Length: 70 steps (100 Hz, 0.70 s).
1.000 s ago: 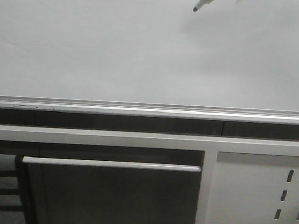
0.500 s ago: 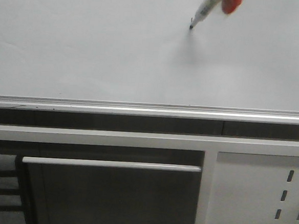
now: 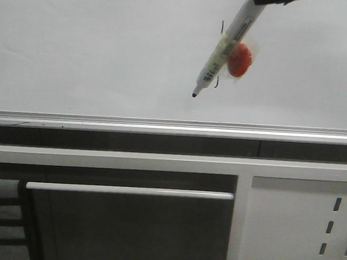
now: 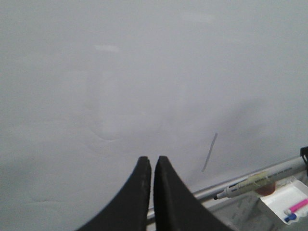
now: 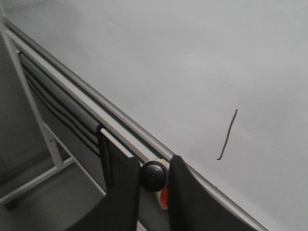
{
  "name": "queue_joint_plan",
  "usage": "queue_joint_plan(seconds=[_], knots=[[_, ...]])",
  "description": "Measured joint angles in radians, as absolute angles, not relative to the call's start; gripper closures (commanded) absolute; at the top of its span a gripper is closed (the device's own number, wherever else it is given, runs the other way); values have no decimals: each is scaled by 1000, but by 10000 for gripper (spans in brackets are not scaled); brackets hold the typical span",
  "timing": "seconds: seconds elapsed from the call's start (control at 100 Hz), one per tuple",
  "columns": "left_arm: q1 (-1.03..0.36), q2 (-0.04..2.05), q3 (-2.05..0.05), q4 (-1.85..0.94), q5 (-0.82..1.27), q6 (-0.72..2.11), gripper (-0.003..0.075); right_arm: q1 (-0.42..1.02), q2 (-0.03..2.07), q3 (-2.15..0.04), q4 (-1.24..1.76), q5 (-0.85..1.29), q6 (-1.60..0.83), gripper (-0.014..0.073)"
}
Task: Write number 1 on whiteboard
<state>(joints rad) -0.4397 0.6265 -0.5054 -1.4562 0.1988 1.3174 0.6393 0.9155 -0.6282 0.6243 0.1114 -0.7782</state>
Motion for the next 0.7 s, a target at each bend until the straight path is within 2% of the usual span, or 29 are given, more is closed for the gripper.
queue_joint_plan(seconds=[0.22,0.36,0.46,0.61,0.7], knots=[[-440,776,-535,-1464,491,1395,740,643,824,-677,624,373,-778,637],[-440,911,-580,-1460,681,1413,720,643,818,-710,638,457,-778,637],[-440,997,-616,-1451,800,1434,629,643,818,-737,644,472,-778,637],[-449,1081,-654,-1428,858,1467,428,643,818,-772,647,475,-778,637],[-478,1106,-670,-1420,851,1486,393,643,833,-791,648,476,-778,637]])
